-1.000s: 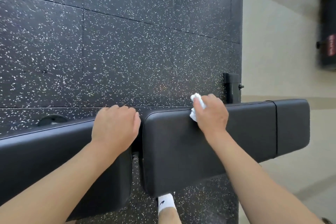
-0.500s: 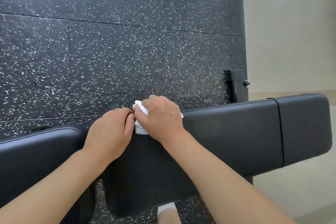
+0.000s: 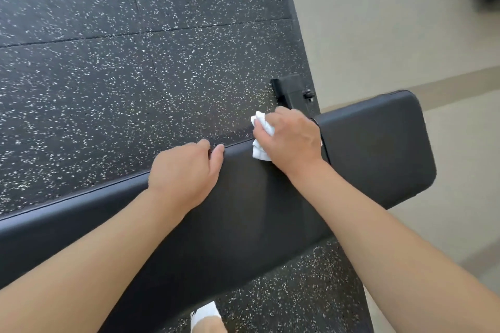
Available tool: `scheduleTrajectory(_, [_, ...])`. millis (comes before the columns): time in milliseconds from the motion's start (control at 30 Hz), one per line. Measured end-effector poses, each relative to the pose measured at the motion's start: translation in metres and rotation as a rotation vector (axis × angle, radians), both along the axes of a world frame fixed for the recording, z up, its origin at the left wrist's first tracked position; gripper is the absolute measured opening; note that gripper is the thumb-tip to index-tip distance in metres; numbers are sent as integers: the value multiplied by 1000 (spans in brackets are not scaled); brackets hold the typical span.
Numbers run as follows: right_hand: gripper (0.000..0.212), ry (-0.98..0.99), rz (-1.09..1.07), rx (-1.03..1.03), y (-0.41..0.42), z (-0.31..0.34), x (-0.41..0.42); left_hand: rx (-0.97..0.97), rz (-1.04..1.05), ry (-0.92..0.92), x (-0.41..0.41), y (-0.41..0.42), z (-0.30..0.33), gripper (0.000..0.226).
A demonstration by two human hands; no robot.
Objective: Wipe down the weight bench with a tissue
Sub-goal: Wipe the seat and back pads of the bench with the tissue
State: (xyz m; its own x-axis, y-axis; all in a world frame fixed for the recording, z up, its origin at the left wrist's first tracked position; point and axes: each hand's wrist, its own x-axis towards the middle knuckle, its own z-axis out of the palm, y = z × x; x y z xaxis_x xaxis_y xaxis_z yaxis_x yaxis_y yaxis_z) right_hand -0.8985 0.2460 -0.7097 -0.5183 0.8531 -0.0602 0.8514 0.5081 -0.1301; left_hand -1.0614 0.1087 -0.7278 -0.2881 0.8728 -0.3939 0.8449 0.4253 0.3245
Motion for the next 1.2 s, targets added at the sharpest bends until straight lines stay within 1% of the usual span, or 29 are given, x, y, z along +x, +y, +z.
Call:
scheduleTrajectory(67, [44,21,-50,70,15,-2,20,22,10,55,11,8,-1,46])
scheduleTrajectory(167, [42,63,-101,149,19,-7,37,28,21,65,12,6,0,44])
scheduleTrajectory(333, [35,147,-236,160,1,-6,19,71,21,97,11,8,-2,45])
scheduleTrajectory(433, [34,208,-153,120,-34,-3,-8,84,20,103,12,6,-3,45])
scheduleTrajectory(533, [26,271,-64,81,-67,-6,-21,83,14,110,11,5,-7,47])
scheduleTrajectory(600, [21,292,-21,112,-72,-9,-11,91,2,110,11,4,-8,46])
scheduleTrajectory(700, [22,261,98,205,-71,-12,17,136,-50,96,11,2,-6,39])
scheduleTrajectory(733, [22,249,87,240,-70,-13,29,161,-74,76,11,1,-5,36])
scheduleTrajectory(800, [21,225,-49,305,-67,-13,55,216,-149,27,11,-2,-4,39])
scheduleTrajectory(867, [23,210,-261,311,-72,-11,73,253,-293,-8,10,-6,-4,54])
scheduleTrajectory(933, [24,215,-477,275,-87,-12,73,260,-458,-7,5,-11,-3,67])
scheduleTrajectory(1000, [26,218,-630,281,-111,-17,57,248,-575,27,-1,-20,-3,72])
scheduleTrajectory(1100, [22,228,-704,316,-155,-22,19,248,-690,96,-14,-51,-3,71])
scheduleTrajectory(1200, [24,280,-683,305,-208,-19,-17,251,-757,112,-30,-90,0,68])
